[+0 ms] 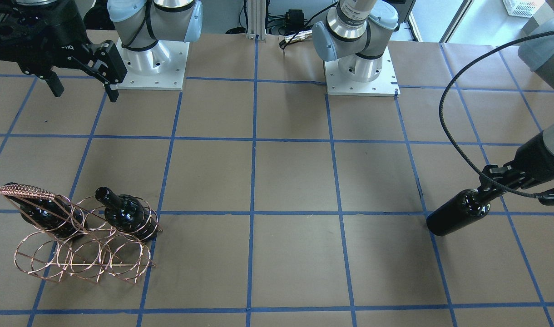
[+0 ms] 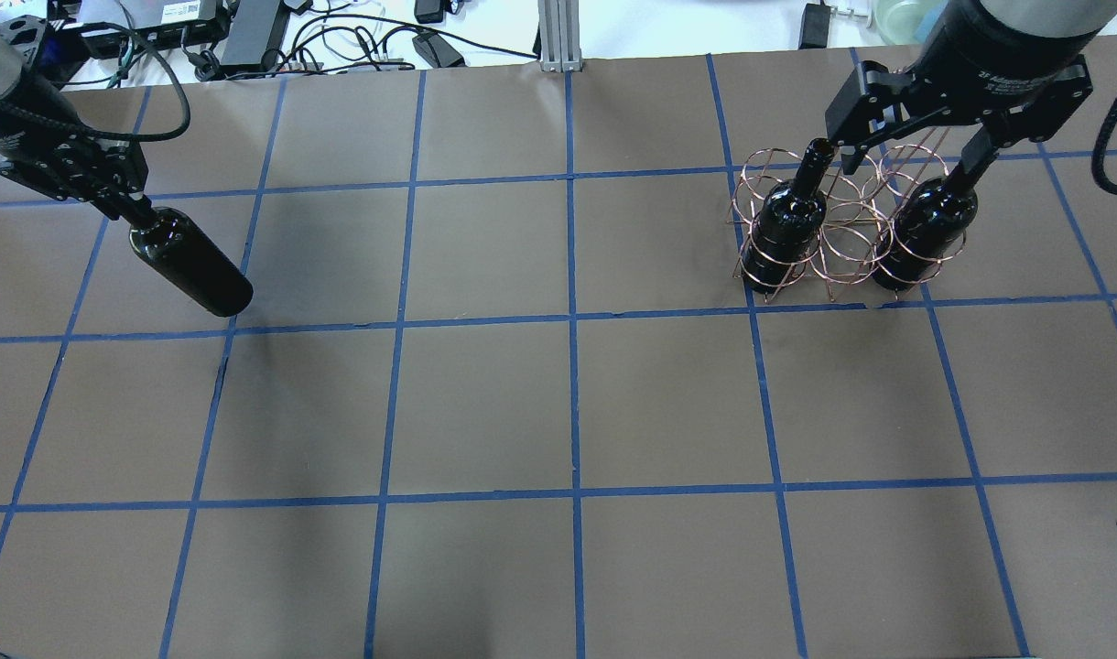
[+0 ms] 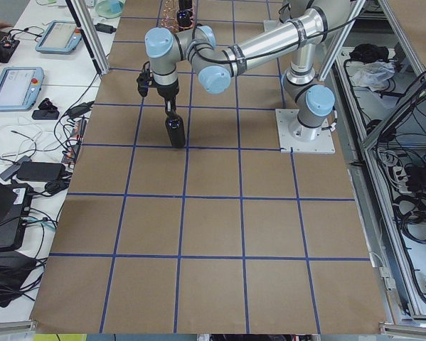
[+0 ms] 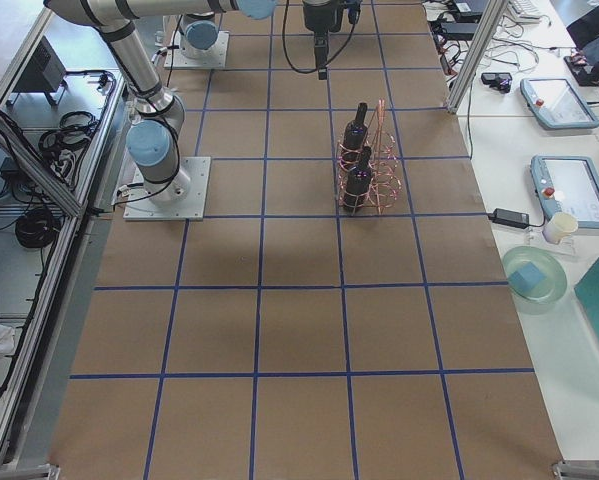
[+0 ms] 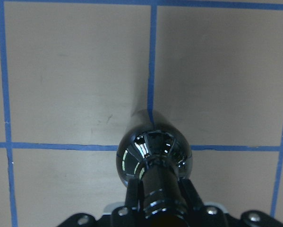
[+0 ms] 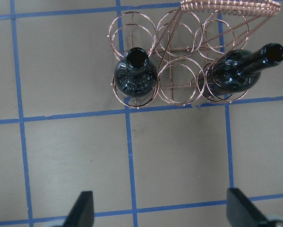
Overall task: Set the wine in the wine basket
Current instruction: 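Lift the bottle upright with the left gripper and carry it toward the table center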
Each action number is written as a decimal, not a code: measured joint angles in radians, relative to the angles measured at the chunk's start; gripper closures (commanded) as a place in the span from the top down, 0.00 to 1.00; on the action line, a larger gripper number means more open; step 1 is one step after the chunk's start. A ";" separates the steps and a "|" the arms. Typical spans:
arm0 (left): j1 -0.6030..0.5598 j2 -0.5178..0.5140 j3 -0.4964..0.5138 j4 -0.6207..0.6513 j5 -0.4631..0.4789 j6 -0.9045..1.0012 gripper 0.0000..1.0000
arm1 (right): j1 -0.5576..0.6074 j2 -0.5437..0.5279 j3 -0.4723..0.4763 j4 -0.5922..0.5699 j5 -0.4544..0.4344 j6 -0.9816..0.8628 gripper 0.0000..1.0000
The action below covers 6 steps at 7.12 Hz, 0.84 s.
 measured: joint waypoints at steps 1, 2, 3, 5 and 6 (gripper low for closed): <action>-0.071 0.032 -0.005 -0.030 -0.001 -0.105 0.11 | 0.000 0.000 0.000 -0.001 0.001 0.000 1.00; -0.136 0.062 -0.022 -0.047 -0.006 -0.234 0.11 | 0.000 0.001 0.000 -0.001 0.002 0.000 1.00; -0.201 0.090 -0.051 -0.050 -0.010 -0.362 0.11 | 0.001 0.001 0.000 -0.002 0.003 0.000 1.00; -0.344 0.131 -0.090 -0.048 -0.009 -0.618 0.11 | 0.001 0.002 0.000 -0.003 0.004 0.000 1.00; -0.418 0.140 -0.097 -0.047 -0.005 -0.736 0.11 | 0.001 0.003 0.000 -0.003 0.004 0.000 1.00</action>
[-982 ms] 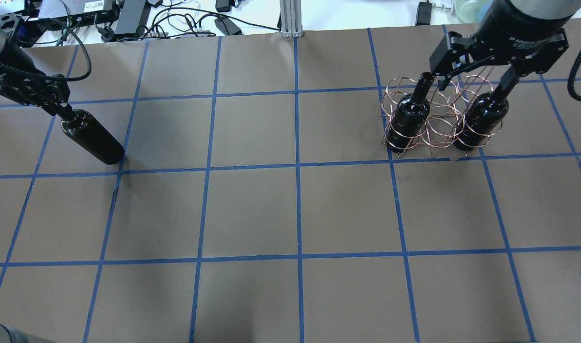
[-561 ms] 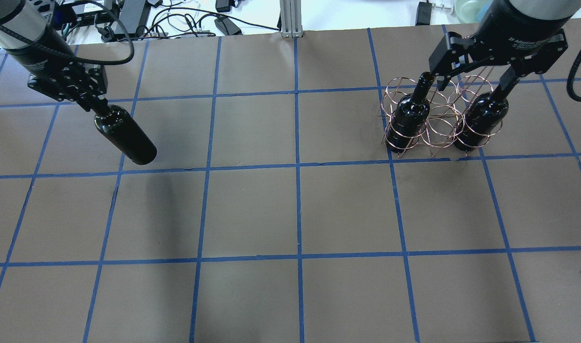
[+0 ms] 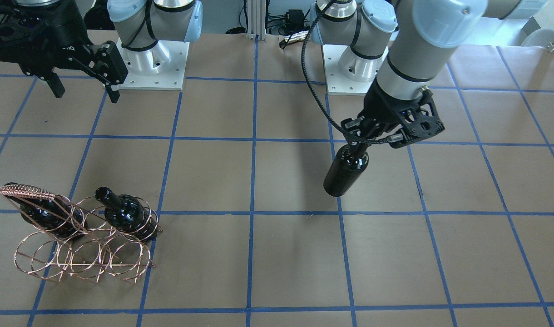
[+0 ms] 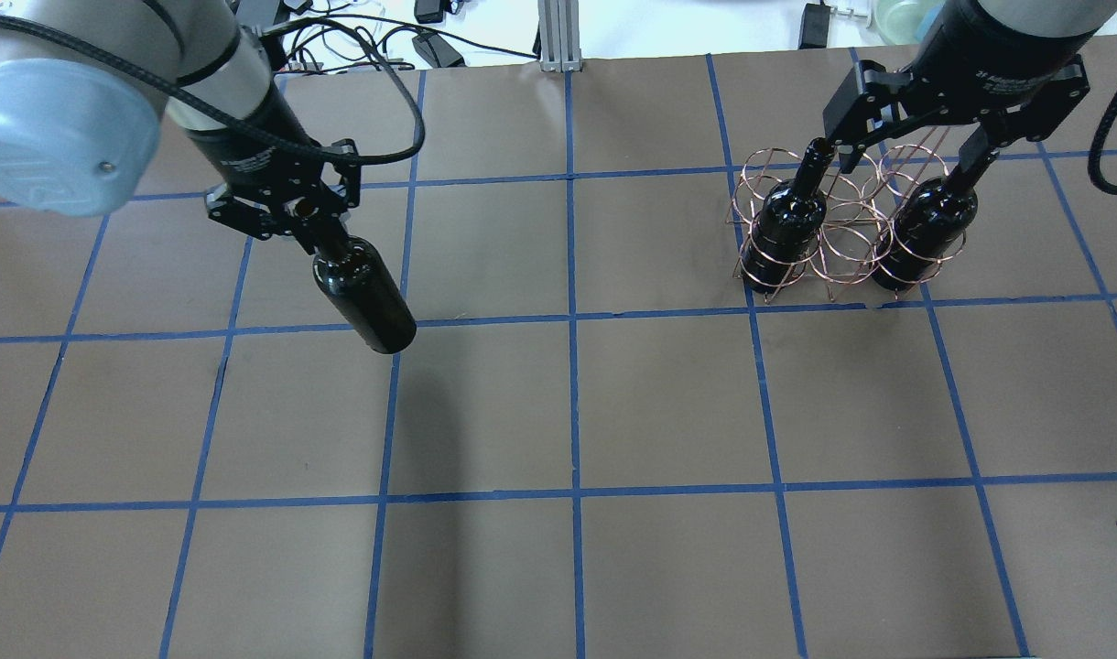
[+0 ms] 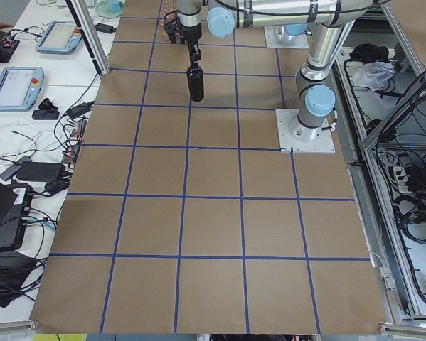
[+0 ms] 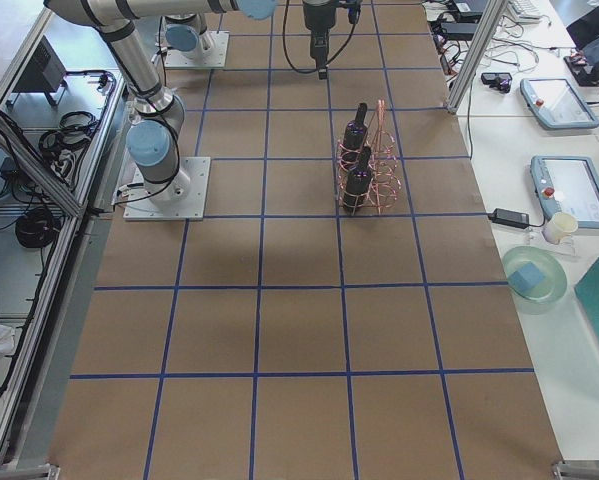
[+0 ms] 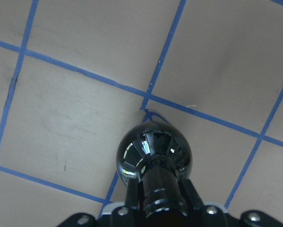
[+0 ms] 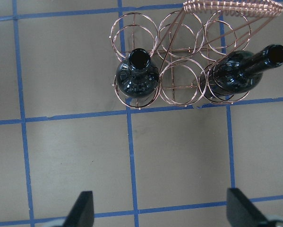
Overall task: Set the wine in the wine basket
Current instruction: 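Lift the bottle upright with the left gripper and carry it toward the table center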
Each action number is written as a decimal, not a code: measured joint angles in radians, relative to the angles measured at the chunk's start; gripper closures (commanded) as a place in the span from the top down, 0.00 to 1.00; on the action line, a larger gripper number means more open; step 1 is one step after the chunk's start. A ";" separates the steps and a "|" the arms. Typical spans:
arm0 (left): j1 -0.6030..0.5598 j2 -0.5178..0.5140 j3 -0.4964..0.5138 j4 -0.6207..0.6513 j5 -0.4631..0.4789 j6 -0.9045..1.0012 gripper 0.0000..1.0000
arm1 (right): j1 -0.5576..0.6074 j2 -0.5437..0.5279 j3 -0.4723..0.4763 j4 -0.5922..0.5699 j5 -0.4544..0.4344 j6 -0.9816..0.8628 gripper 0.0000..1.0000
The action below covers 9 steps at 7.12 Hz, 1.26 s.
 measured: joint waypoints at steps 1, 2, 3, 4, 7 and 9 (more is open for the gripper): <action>-0.063 0.010 -0.001 0.006 0.003 -0.099 0.11 | 0.000 0.000 0.000 0.000 0.000 0.000 1.00; -0.114 0.026 0.000 0.011 0.001 -0.190 0.11 | 0.000 0.000 0.001 0.001 0.000 0.000 1.00; -0.167 0.040 -0.002 0.010 0.001 -0.270 0.11 | -0.001 0.000 0.001 0.000 0.000 0.000 1.00; -0.211 0.048 -0.004 -0.003 0.001 -0.322 0.11 | 0.000 0.000 0.001 0.000 0.000 0.000 1.00; -0.247 0.056 -0.025 -0.046 -0.002 -0.361 0.11 | 0.000 -0.001 0.000 0.001 -0.001 0.000 1.00; -0.251 0.052 -0.034 -0.051 0.006 -0.364 0.11 | 0.000 -0.002 0.001 0.002 0.000 0.000 1.00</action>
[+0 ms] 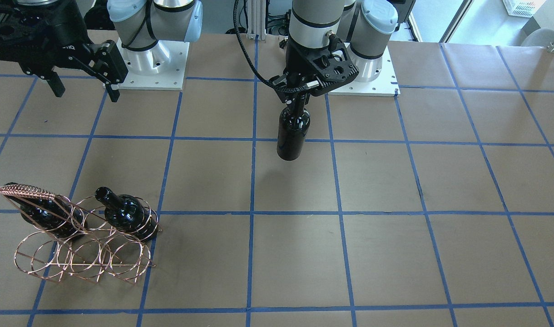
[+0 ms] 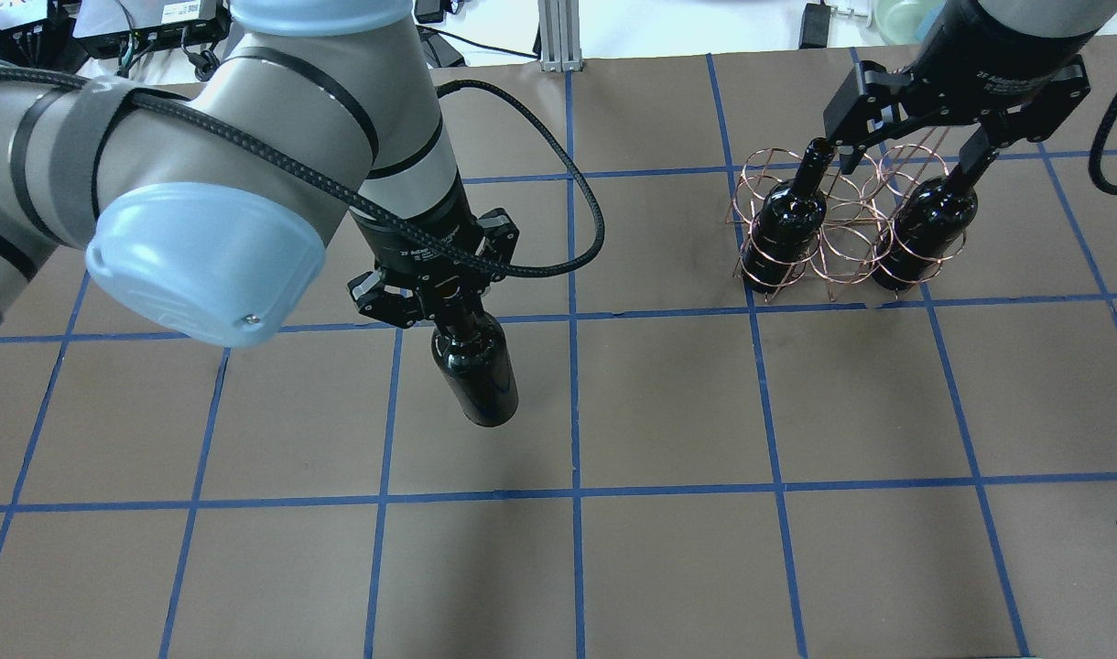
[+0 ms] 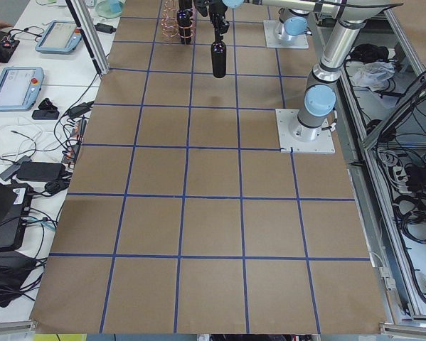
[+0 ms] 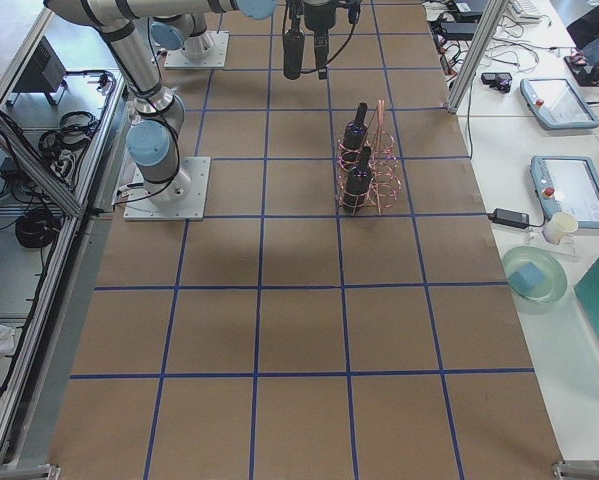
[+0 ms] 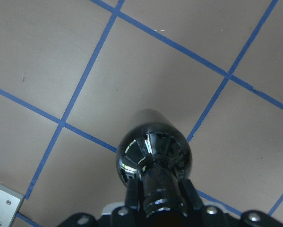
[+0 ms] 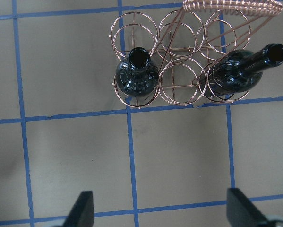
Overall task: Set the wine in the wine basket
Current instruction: 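Lift the bottle upright with the left gripper and carry it toward the table center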
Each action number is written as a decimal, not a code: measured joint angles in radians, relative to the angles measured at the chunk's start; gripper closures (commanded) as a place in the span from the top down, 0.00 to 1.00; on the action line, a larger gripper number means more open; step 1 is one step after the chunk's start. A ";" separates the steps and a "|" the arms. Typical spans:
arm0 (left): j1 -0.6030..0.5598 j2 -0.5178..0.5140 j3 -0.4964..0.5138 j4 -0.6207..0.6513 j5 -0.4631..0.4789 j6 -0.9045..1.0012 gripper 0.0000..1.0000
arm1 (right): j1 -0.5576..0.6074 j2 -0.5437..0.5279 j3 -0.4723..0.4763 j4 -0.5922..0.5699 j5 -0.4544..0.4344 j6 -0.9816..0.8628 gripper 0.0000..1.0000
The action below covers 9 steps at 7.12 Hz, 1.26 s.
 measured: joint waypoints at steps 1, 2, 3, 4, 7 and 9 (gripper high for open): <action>-0.010 -0.009 -0.011 0.008 0.004 -0.003 0.11 | 0.000 0.001 0.000 0.000 0.000 0.000 1.00; -0.028 -0.017 -0.023 0.029 0.007 -0.020 0.11 | 0.000 0.001 -0.001 0.000 0.000 0.000 1.00; -0.048 -0.027 -0.037 0.055 0.008 -0.046 0.11 | 0.000 0.001 -0.001 -0.001 0.000 0.000 1.00; -0.061 -0.028 -0.058 0.072 0.009 -0.062 0.11 | 0.000 0.001 -0.001 -0.001 0.000 0.000 1.00; -0.086 -0.034 -0.098 0.116 -0.002 -0.140 0.11 | 0.000 0.001 0.000 -0.002 0.002 0.000 1.00; -0.098 -0.044 -0.099 0.146 -0.002 -0.172 0.11 | 0.000 0.000 0.000 -0.003 0.001 0.000 1.00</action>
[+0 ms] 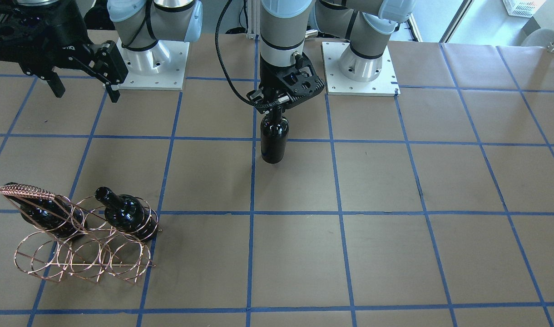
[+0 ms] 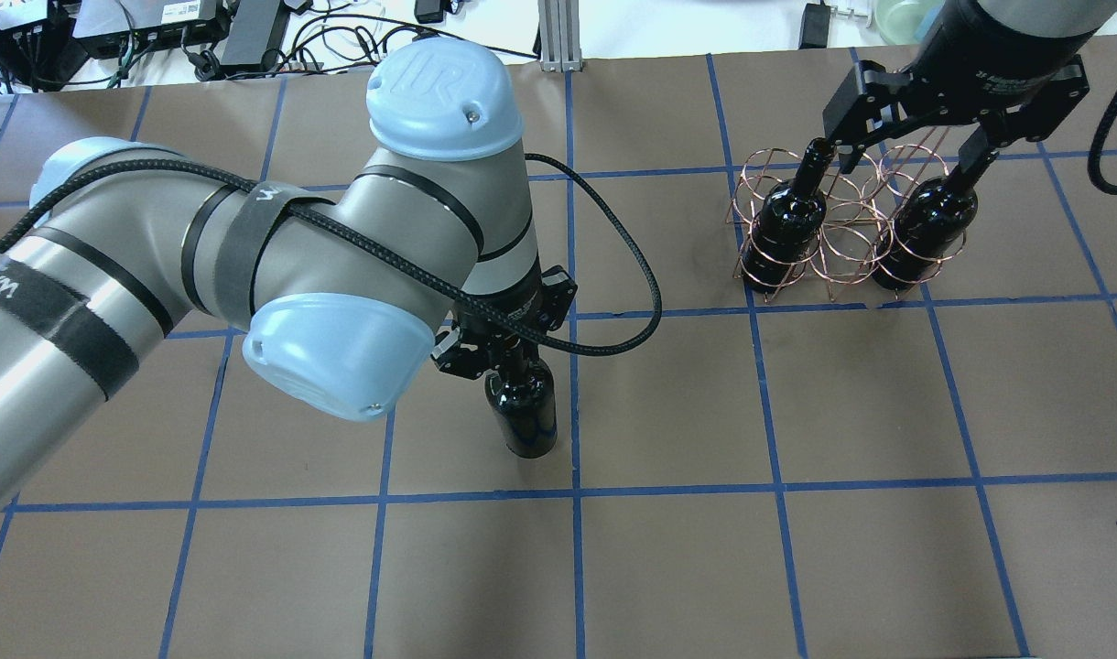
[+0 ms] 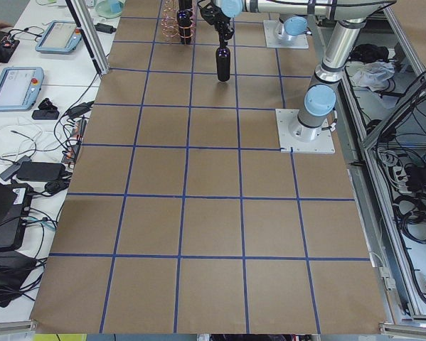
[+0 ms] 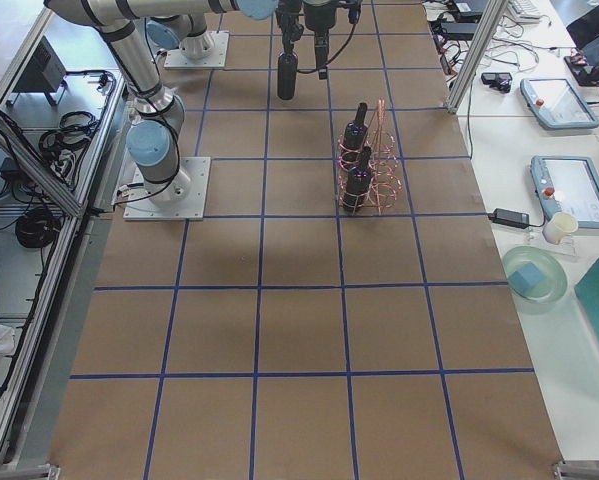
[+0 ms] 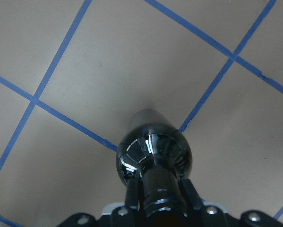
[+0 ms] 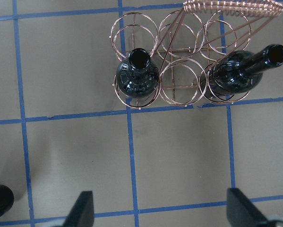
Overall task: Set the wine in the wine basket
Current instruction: 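Lift the bottle upright with the left gripper and carry it toward the table center, then stand the bottle upright on the table and open the left gripper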
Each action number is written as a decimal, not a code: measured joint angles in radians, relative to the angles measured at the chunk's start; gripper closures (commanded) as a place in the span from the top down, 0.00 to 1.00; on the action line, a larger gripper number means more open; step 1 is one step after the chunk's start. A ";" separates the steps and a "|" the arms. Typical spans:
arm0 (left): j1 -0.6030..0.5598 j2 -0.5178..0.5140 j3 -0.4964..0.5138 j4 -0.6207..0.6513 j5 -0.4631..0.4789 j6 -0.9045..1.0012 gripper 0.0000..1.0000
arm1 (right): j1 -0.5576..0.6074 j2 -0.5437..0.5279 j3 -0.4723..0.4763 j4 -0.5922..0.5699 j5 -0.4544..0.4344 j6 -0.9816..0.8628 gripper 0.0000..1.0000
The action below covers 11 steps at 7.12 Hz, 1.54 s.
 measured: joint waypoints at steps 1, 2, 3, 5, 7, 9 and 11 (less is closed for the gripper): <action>-0.002 -0.002 -0.001 0.004 0.000 -0.006 0.11 | 0.000 0.000 0.000 0.000 0.000 0.000 1.00; -0.004 -0.003 -0.002 0.008 0.000 -0.008 0.11 | 0.000 0.000 0.000 0.000 0.000 -0.001 1.00; -0.007 -0.007 -0.003 0.018 0.000 -0.010 0.11 | 0.000 0.000 0.000 0.000 0.000 -0.001 1.00; -0.031 -0.028 -0.004 0.045 0.004 -0.042 0.11 | 0.000 0.000 -0.001 -0.001 0.000 -0.001 1.00; -0.053 -0.028 -0.004 0.056 0.011 -0.059 0.11 | 0.000 0.002 -0.001 -0.003 0.000 -0.001 1.00; -0.058 -0.006 -0.036 0.053 0.017 -0.060 0.11 | -0.001 0.005 -0.001 0.002 0.000 -0.002 1.00; -0.058 0.007 -0.064 0.059 0.024 -0.060 0.11 | -0.001 0.003 -0.001 0.005 0.000 -0.002 1.00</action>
